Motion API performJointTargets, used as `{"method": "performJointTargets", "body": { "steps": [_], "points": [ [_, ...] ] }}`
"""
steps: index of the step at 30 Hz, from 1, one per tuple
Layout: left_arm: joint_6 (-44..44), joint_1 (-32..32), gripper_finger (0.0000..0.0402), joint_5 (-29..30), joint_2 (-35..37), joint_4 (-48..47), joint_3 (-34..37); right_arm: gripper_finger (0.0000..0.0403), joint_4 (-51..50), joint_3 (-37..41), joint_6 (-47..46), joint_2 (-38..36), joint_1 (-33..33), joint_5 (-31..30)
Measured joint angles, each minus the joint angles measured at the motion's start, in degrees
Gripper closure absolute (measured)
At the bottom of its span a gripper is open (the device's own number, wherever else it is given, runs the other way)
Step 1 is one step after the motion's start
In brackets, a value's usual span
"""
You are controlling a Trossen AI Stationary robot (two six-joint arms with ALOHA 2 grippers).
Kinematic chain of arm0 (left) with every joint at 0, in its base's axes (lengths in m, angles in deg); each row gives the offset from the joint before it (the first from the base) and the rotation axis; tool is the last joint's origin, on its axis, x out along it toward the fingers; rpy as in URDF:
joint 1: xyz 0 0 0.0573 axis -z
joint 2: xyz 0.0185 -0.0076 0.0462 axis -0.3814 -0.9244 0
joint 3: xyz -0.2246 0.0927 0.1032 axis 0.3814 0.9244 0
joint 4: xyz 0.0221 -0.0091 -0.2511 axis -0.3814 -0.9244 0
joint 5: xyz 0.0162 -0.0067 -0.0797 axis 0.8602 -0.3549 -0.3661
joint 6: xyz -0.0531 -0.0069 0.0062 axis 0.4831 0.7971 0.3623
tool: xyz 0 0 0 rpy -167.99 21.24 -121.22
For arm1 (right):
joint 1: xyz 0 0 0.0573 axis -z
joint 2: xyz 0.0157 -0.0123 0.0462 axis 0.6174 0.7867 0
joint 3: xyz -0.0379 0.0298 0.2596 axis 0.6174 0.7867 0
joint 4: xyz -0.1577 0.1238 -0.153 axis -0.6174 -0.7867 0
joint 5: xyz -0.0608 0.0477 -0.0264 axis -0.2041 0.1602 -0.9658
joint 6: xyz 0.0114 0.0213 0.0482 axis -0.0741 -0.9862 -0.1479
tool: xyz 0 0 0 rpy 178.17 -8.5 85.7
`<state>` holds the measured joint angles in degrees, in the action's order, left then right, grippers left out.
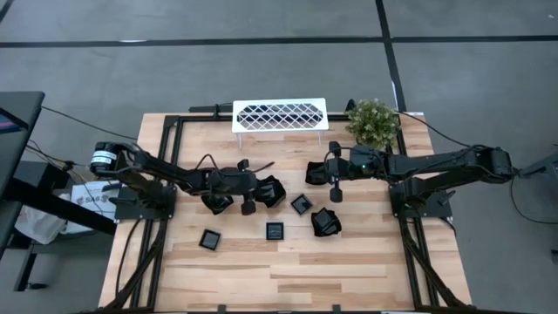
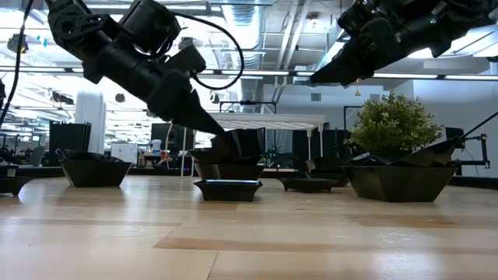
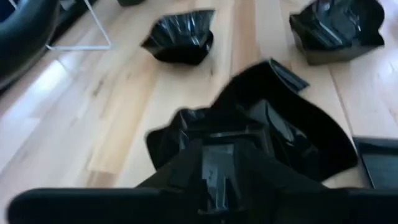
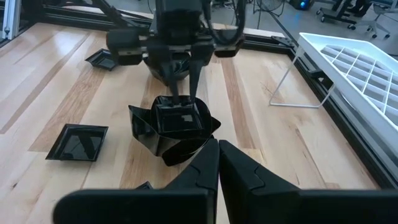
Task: Pick & Place Mini shaped plates
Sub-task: Put the black square plate on the shelf
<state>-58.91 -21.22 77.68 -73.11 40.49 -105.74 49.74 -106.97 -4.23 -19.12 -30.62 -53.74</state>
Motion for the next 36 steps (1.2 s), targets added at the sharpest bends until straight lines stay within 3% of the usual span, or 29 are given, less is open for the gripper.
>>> {"method": "performJointTargets", "body": {
  "steps": [9, 30, 36],
  "points": [
    [0.2, -1.1, 0.0265, 0.8, -2.3, 0.2, 0.0, 0.0397, 0.0, 0.0, 0.0, 0.0, 0.0, 0.0],
    [0.0, -1.2, 0.0278, -1.0, -5.4, 0.3, -0.1, 0.0397, 0.0, 0.0, 0.0, 0.0, 0.0, 0.0],
    [-3.3, -1.2, 0.0311, -1.0, -5.2, 1.0, -0.1, 0.0397, 0.0, 0.0, 0.0, 0.0, 0.0, 0.0]
  ]
}}
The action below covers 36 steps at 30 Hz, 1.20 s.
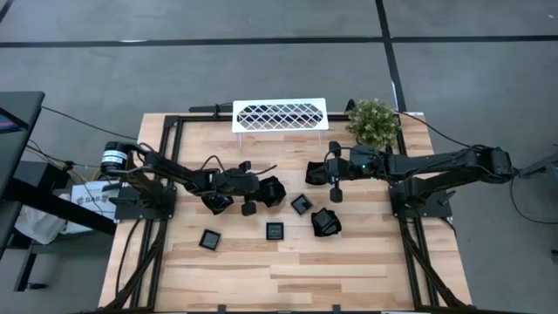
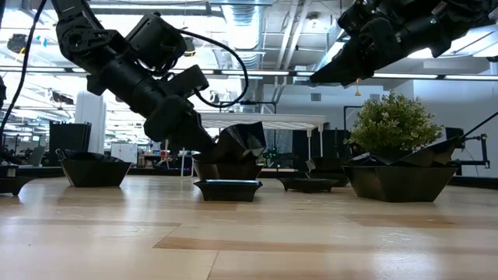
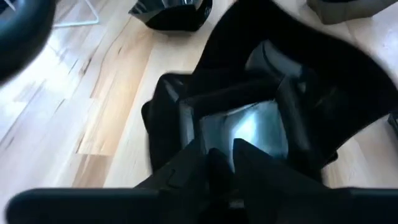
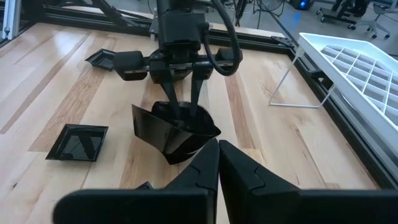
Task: Pick & Place Mini shaped plates
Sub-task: Put the black square plate on the shelf
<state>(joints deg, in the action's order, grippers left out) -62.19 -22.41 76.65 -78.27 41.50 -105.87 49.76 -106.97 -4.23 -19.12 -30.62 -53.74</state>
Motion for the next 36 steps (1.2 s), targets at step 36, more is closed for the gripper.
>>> {"method": "performJointTargets", "body": {
  "steps": [36],
  "points": [
    [3.0, 13.0, 0.0287, 13.1, 4.0, -6.4, 1.0, 0.0397, -0.9, 0.0, 0.0, 0.0, 0.0, 0.0]
  ]
}}
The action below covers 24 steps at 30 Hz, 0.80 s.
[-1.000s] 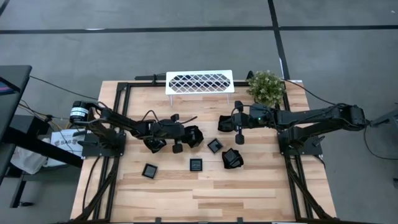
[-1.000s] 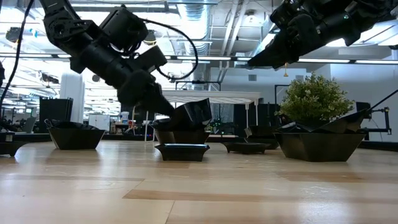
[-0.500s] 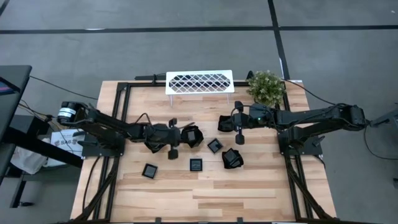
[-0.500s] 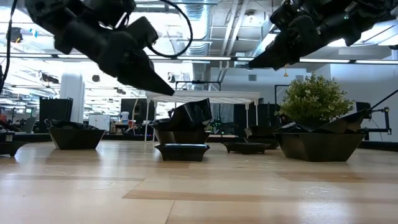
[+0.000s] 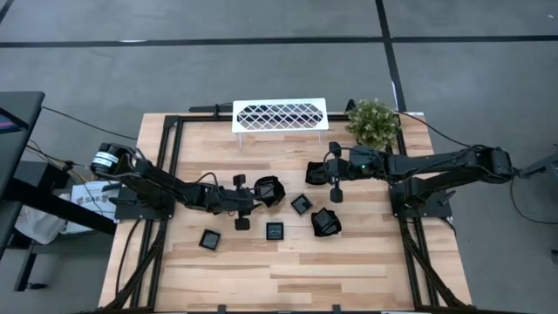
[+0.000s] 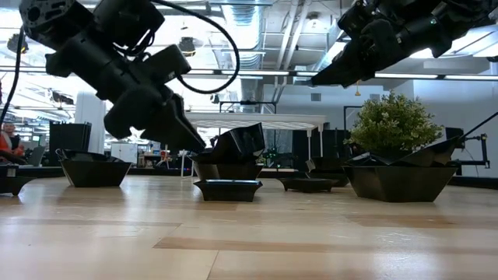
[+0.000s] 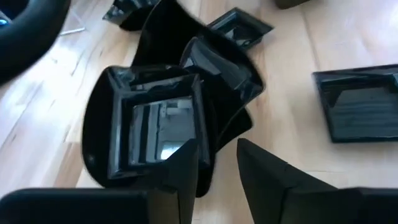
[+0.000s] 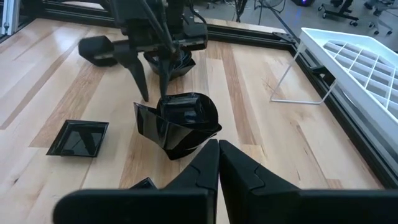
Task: Pick & Place Mini shaped plates
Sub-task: Put the black square plate on the shelf
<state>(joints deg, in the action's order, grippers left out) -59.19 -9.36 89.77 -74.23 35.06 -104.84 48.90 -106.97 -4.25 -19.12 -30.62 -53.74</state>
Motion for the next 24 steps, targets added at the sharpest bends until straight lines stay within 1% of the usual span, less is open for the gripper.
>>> {"method": "performJointTargets", "body": {
  "steps": [9, 15, 21, 24],
  "points": [
    [-1.0, -0.1, 0.0288, 1.3, 0.1, 0.2, 0.0, 0.0397, 0.0, 0.0, 0.0, 0.0, 0.0, 0.0],
    [0.1, -0.4, 0.0297, -1.3, -0.2, 0.1, 0.0, 0.0397, 0.0, 0.0, 0.0, 0.0, 0.0, 0.0],
    [0.2, -1.5, 0.0298, 1.5, -0.7, 0.0, 0.0, 0.0397, 0.1, 0.0, 0.0, 0.0, 0.0, 0.0],
    [0.3, -2.5, 0.0298, 1.7, -0.7, 0.0, 0.0, 0.0397, 0.0, 0.0, 0.0, 0.0, 0.0, 0.0]
  ]
}}
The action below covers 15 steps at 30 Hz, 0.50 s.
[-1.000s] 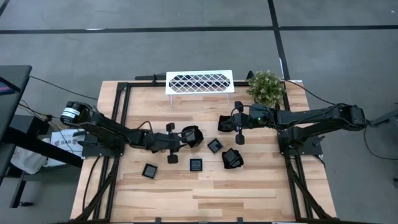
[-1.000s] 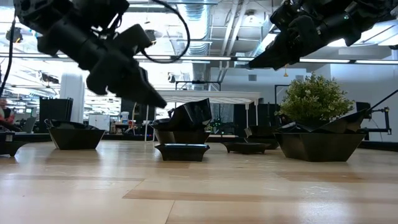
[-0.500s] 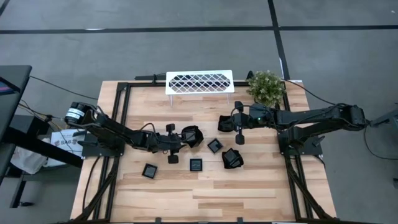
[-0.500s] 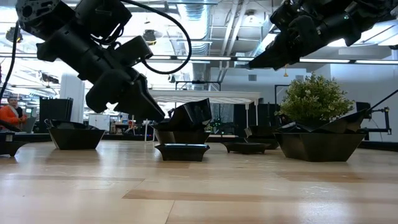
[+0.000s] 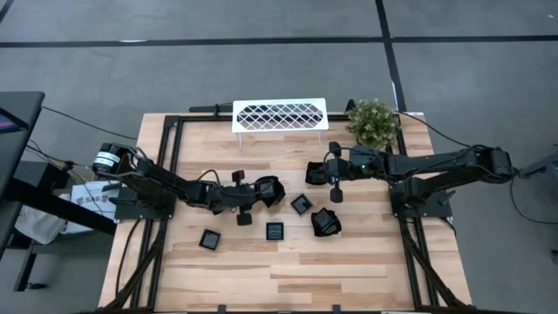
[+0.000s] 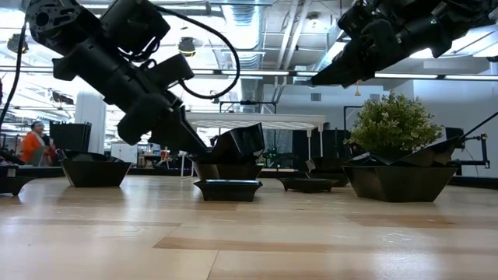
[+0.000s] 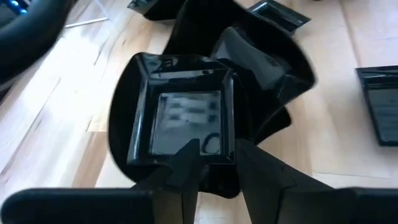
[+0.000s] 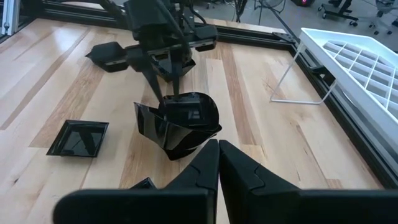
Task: Pick & Place Mini shaped plates
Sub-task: Put the black square plate on the shelf
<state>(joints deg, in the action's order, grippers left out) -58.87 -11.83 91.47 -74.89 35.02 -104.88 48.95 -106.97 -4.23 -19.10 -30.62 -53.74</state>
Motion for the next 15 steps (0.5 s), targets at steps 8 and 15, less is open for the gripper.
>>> {"method": "performJointTargets", "body": {
  "steps": [8, 15],
  "points": [
    [0.0, -0.6, 0.0298, 0.0, 0.0, 0.0, 0.0, 0.0397, 0.0, 0.0, 0.0, 0.0, 0.0, 0.0],
    [-1.1, -0.6, 0.0309, -0.6, 0.0, 0.0, 0.0, 0.0397, 0.0, 0.0, 0.0, 0.0, 0.0, 0.0]
  ]
}}
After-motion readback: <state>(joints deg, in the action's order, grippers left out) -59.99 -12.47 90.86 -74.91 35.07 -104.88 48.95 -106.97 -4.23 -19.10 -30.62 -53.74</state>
